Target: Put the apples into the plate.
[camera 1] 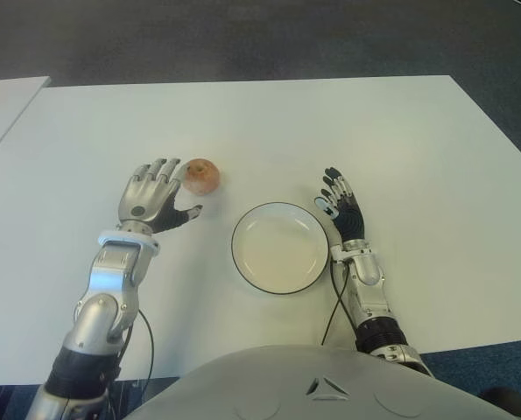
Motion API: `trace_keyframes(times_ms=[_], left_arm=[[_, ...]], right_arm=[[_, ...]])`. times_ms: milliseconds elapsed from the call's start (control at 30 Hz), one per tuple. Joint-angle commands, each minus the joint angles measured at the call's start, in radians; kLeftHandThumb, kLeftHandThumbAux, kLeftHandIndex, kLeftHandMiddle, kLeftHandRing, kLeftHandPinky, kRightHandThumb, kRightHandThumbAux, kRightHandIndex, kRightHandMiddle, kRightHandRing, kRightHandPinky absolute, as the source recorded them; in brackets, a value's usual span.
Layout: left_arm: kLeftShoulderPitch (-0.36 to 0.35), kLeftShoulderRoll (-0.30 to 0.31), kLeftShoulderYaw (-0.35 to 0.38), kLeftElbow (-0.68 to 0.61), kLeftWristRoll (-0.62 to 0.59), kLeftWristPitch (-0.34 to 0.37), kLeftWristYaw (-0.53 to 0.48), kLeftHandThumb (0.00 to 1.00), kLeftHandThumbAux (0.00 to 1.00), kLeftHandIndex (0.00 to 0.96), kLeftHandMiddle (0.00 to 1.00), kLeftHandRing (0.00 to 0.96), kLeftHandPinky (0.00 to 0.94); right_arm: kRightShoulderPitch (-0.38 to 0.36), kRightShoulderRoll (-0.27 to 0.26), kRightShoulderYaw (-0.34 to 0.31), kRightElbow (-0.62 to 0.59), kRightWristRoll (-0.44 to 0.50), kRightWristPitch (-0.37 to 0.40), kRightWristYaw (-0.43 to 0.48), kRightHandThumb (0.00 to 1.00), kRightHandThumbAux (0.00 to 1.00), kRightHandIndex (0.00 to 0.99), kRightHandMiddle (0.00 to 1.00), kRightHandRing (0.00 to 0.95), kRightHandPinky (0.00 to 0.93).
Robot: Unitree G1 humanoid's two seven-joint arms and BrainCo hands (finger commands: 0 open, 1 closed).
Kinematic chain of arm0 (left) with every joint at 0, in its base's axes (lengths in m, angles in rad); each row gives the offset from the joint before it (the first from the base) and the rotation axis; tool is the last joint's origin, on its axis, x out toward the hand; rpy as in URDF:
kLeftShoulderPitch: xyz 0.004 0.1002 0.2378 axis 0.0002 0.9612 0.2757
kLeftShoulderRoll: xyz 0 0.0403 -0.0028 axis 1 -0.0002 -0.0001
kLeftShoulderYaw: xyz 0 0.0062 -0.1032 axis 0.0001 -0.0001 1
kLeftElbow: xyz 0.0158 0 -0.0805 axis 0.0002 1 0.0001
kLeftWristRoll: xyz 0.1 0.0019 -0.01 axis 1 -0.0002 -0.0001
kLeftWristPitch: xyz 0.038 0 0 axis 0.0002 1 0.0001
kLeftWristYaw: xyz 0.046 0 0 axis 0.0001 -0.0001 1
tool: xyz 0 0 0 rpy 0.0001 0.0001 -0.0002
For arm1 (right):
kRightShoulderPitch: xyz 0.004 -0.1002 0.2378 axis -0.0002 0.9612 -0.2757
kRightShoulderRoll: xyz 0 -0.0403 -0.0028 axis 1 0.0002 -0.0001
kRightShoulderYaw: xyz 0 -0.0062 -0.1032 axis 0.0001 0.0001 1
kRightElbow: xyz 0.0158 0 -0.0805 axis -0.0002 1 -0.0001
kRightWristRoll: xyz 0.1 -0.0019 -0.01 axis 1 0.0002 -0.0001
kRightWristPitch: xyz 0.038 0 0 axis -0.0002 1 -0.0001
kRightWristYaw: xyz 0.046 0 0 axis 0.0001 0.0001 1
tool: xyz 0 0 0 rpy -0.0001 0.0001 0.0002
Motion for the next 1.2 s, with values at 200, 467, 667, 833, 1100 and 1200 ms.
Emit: trace_keyframes(times_ms=[200, 467, 667, 833, 1100, 1200], left_arm=[[-0.064, 0.069, -0.039, 0.140, -0.059, -0.059, 0.042, 0.267, 0.343, 0.006, 0.000, 0.000, 0.000], [-0.101, 0.094, -0.065, 0.227, -0.072, -0.072, 0.088, 0.274, 0.347, 0.000, 0.000, 0.000, 0.000], [-0.145, 0.090, -0.098, 0.303, -0.076, -0.069, 0.133, 0.282, 0.339, 0.000, 0.000, 0.000, 0.000], [-0.179, 0.086, -0.131, 0.375, -0.071, -0.066, 0.189, 0.288, 0.328, 0.000, 0.000, 0.000, 0.000], [-0.221, 0.084, -0.171, 0.486, -0.071, -0.053, 0.284, 0.289, 0.292, 0.000, 0.000, 0.000, 0.000], [-0.233, 0.076, -0.182, 0.511, -0.066, -0.038, 0.321, 0.290, 0.278, 0.000, 0.000, 0.000, 0.000]], right_arm=[[0.085, 0.028, -0.001, 0.138, 0.003, 0.035, -0.017, 0.111, 0.561, 0.000, 0.000, 0.000, 0.012], [0.080, 0.025, -0.005, 0.153, 0.007, 0.023, -0.010, 0.113, 0.552, 0.000, 0.000, 0.000, 0.002], [0.074, 0.025, -0.011, 0.169, 0.020, 0.010, 0.009, 0.125, 0.551, 0.000, 0.000, 0.000, 0.001], [0.069, 0.028, -0.021, 0.186, 0.033, 0.002, 0.023, 0.133, 0.552, 0.000, 0.000, 0.000, 0.004], [0.064, 0.028, -0.037, 0.211, 0.041, -0.017, 0.040, 0.144, 0.545, 0.000, 0.000, 0.000, 0.006], [0.059, 0.031, -0.049, 0.223, 0.054, -0.024, 0.052, 0.146, 0.542, 0.000, 0.000, 0.000, 0.009]])
